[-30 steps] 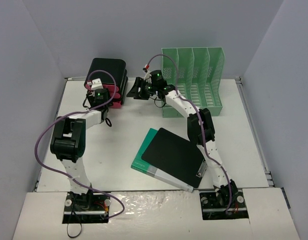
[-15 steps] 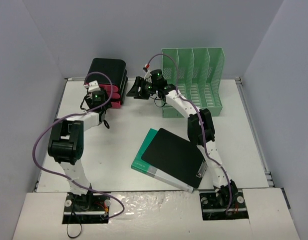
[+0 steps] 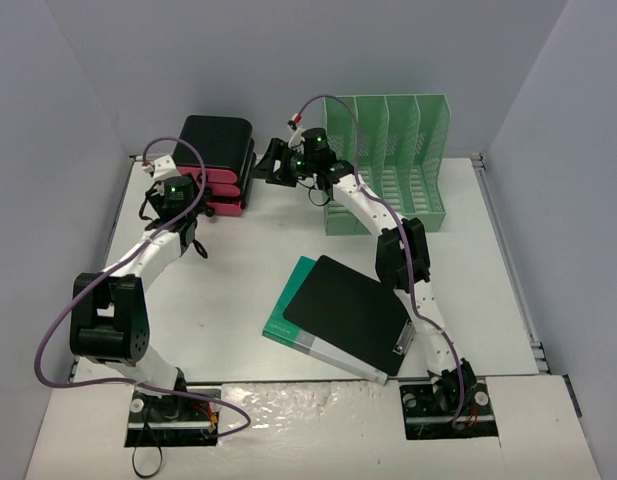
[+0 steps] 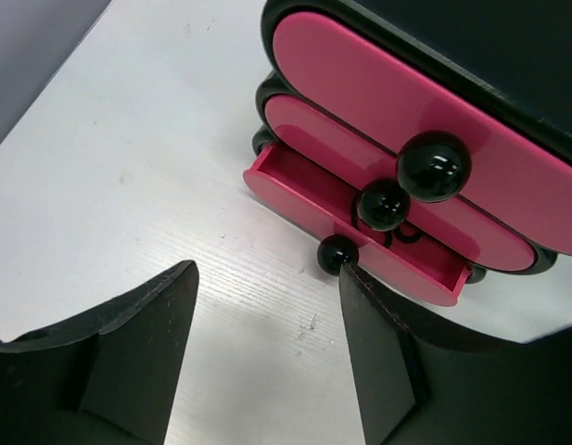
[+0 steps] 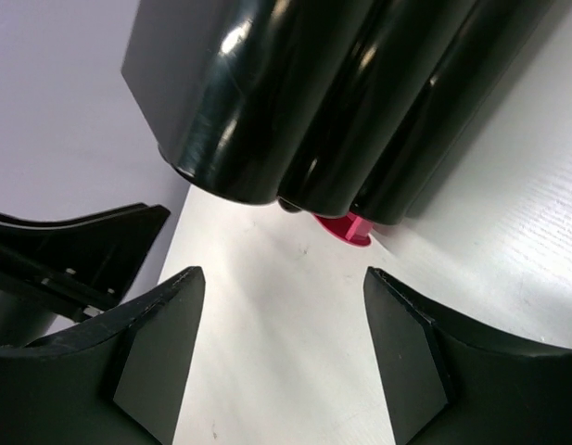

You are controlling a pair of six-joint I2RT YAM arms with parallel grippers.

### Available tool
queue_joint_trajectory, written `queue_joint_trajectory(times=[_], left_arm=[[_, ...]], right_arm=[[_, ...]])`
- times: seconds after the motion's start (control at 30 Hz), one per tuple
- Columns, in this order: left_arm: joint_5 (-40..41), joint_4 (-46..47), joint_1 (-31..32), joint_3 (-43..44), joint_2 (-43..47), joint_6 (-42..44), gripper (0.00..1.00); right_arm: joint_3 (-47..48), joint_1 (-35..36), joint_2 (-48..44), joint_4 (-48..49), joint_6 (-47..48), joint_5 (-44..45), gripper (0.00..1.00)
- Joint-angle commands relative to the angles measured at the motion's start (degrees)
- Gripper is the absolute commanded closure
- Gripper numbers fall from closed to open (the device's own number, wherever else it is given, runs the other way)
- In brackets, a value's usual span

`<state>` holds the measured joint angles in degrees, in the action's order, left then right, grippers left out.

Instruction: Organize the desk

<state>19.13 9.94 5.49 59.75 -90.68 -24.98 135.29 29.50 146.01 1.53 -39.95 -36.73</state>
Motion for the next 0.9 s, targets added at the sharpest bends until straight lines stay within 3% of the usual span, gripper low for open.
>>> queue_joint_trajectory(times=[0.0,0.4,0.53,0.63,0.87], left_arm=[[0.56,-2.49,-1.32,1.29,2.07,-2.98,0.41],[-1.12,-4.75,-9.36,11.36,-1.34,-5.34,0.39],[-2.87,-6.05,-10.37,14.66,-2.00,-5.98,0.32],[-4.87,-7.35,-11.66,16.54,-2.54,-8.96,0.21],[-12.29,-9.62,-15.29,23.71,-7.46,-14.29,0.15]], right_arm=[[5.60,-0.89,-0.64,4.69,-1.30,-0.18,0.32],[2.26,-1.20,-0.72,6.64,-0.65,-1.68,0.24],[3.82,-1.36,0.59,6.55,-0.14,-2.09,0.19],[4.69,-1.45,1.52,6.80,-0.05,-2.47,0.18],[4.55,-1.55,1.62,7.68,1.41,-1.25,0.16]])
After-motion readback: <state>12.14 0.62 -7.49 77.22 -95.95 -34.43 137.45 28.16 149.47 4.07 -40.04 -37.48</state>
